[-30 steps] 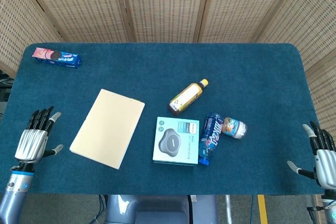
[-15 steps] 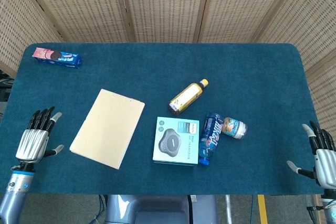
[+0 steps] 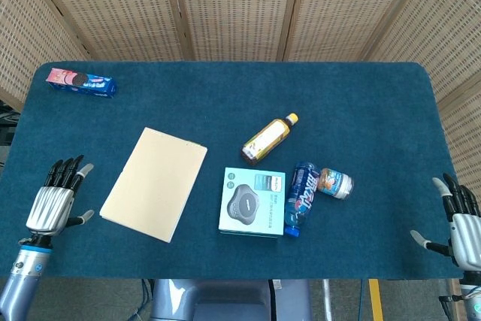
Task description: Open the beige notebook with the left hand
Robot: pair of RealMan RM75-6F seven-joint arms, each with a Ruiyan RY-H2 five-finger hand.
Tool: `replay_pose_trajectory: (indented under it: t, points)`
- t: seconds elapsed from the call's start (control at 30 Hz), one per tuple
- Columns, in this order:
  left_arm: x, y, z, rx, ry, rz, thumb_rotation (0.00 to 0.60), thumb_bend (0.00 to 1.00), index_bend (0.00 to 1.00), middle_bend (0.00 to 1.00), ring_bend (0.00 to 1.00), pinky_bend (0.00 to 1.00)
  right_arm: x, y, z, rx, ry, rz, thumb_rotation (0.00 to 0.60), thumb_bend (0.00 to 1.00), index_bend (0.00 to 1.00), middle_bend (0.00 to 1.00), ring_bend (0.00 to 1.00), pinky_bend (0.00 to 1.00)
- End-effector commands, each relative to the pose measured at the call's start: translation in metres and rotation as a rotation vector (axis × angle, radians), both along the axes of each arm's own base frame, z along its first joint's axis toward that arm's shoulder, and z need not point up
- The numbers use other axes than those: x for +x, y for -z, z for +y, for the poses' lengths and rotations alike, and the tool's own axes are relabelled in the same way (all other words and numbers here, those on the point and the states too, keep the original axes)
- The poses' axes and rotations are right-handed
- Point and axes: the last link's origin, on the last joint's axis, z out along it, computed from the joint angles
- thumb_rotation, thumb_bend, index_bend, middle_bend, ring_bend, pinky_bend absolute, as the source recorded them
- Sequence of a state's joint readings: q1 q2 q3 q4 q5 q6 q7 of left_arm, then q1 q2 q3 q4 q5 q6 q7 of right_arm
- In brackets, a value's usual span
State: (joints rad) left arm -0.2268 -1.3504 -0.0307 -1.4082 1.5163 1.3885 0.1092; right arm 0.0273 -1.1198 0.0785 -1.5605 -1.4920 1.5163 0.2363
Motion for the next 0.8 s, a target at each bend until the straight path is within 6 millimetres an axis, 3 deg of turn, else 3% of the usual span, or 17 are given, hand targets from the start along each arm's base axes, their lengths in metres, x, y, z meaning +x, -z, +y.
replay_pose_trajectory:
  t: [0.03,0.3,0.8]
  points:
    - [0.002,0.003,-0.002,-0.017,0.016,0.005,0.600,0.10,0.00,0.00,0.00,0.00,-0.001,0.000,0.000,-0.001,0.003,-0.002,0.600,0.05,0.02,0.00,0.00,0.00]
    - [0.004,0.010,-0.005,-0.043,0.033,0.014,0.600,0.10,0.00,0.00,0.00,0.00,-0.001,-0.001,0.000,-0.003,0.004,-0.006,0.600,0.05,0.02,0.00,0.00,0.00]
    - [0.007,0.044,-0.007,-0.160,0.069,0.071,0.600,0.14,0.00,0.00,0.00,0.00,-0.001,-0.001,0.000,-0.001,0.007,-0.018,0.600,0.05,0.02,0.00,0.00,0.00]
